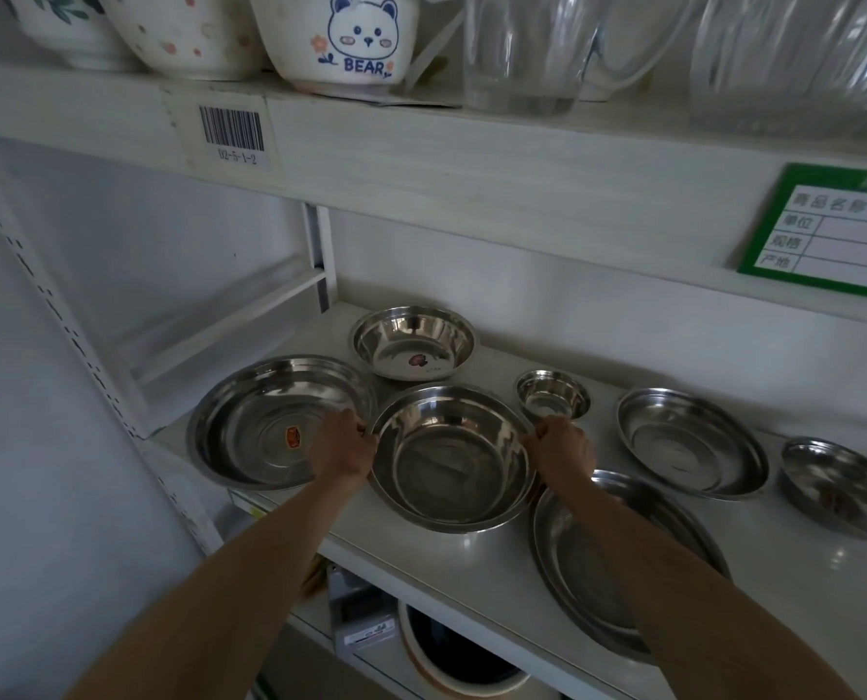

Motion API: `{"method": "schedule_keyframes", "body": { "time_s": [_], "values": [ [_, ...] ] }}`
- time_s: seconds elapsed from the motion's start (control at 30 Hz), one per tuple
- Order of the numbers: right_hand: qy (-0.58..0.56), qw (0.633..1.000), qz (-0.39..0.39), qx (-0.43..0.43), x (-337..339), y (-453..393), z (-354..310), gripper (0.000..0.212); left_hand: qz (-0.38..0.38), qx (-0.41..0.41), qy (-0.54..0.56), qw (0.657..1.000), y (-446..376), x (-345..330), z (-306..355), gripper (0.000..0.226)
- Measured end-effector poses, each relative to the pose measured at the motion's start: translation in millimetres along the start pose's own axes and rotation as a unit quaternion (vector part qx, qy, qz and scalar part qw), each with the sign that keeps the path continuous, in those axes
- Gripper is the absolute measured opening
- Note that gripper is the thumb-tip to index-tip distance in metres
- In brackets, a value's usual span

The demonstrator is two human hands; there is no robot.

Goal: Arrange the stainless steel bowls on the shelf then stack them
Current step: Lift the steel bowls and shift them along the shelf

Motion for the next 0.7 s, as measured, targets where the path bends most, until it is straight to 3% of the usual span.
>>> {"method": "schedule_keyframes", "body": {
  "time_s": [0.3,0.43,0.7],
  "values": [
    [-0.071,0.997,-0.039,-0.016,-4.1,-4.0,12.0,0.025,0.013,0.003,-0.044,0.999,4.4,9.6,-1.0,0.031],
    [-0.08,0.995,-0.045,-0.022,-3.8,-5.7,13.1,0.026,0.023,0.029,-0.065,0.997,8.7,16.7,-4.0,0.027],
    [-0.08,0.995,-0.046,-0.028,-6.9,-7.2,15.2,0.021,0.034,0.098,0.005,0.995,21.9,15.8,-19.6,0.022]
  ]
}}
Point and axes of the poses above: each hand's wrist, its own y-axis away from the middle knuckle, its own x-axis out of the back of the hand, z = x × y, the point moved 10 cm from there along -y, towards the middle knuckle, and after that the axes turned 9 degrees about z, right-handed, at the moved point
